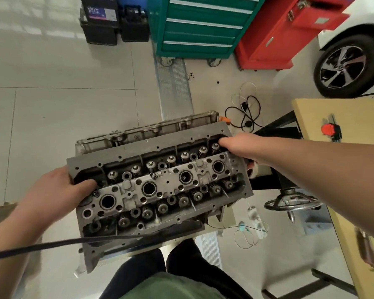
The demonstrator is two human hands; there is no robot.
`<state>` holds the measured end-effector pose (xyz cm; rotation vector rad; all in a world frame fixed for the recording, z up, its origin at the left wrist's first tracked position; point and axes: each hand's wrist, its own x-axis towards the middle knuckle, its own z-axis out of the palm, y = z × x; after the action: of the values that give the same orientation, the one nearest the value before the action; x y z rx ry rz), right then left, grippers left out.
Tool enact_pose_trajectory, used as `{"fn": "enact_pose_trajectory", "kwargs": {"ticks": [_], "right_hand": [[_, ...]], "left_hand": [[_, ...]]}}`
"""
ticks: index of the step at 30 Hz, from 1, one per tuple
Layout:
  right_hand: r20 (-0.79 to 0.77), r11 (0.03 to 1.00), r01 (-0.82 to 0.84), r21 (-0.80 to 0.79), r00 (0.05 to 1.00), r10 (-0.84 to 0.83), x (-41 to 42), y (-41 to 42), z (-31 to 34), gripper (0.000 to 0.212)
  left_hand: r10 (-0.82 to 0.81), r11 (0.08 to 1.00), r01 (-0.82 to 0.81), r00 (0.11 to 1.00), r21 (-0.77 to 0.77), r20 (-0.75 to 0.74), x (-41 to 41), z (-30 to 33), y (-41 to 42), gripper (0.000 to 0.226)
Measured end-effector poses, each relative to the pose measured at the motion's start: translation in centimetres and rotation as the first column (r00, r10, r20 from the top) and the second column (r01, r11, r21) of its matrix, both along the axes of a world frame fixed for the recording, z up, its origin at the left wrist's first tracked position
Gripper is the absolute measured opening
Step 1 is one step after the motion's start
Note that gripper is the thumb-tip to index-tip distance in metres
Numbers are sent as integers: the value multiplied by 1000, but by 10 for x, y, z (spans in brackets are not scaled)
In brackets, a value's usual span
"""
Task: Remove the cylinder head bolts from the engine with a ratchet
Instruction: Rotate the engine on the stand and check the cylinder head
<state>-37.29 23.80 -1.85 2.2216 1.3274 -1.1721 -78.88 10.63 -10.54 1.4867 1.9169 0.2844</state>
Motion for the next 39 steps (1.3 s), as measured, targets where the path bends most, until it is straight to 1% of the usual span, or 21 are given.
{"fn": "enact_pose_trajectory", "kwargs": {"ticks": [3, 7, 12, 16, 20, 24, 28, 31, 35, 39], "right_hand": [[11, 999, 21, -45, 1000, -20, 6, -9, -8, 49], [20, 999, 23, -23, 1000, -22, 9, -12, -14, 49], [26, 998, 58, -29, 998, -57, 9, -12, -23, 49], [13, 999, 44, -30, 999, -44, 11, -12, -19, 48], [50, 999, -28, -24, 998, 29, 12, -16, -8, 49], [50, 999, -15, -40, 999, 17, 12, -27, -12, 51], [55, 1000, -7, -30, 998, 8, 11, -24, -18, 53], [57, 1000, -8, -25, 998, 9, 13, -24, -22, 53], [36, 999, 3, -38, 999, -1, 14, -26, -25, 59], [14, 999, 18, -45, 1000, -18, 13, -27, -25, 55]], "left_hand": [[1, 1000, -1, 1000, 1, 3, 0, -3, 1, 33], [8, 1000, -8, 1000, -3, -2, 2, -3, 3, 34], [-37, 999, 37, 999, -12, -26, 6, 3, 4, 33], [-13, 1000, 13, 1000, -9, -13, 5, 4, 3, 29], [33, 999, -33, 999, -11, 5, 2, 2, 2, 30], [-2, 1000, 2, 1000, -24, -7, 1, 3, 2, 32], [-47, 998, 47, 999, -34, 4, 3, 6, 4, 29], [-54, 998, 54, 999, -26, 2, 6, 8, 4, 28], [-41, 999, 40, 999, -23, -23, 10, 11, 4, 28], [-52, 998, 51, 998, -23, -28, 12, 12, 4, 27]]}}
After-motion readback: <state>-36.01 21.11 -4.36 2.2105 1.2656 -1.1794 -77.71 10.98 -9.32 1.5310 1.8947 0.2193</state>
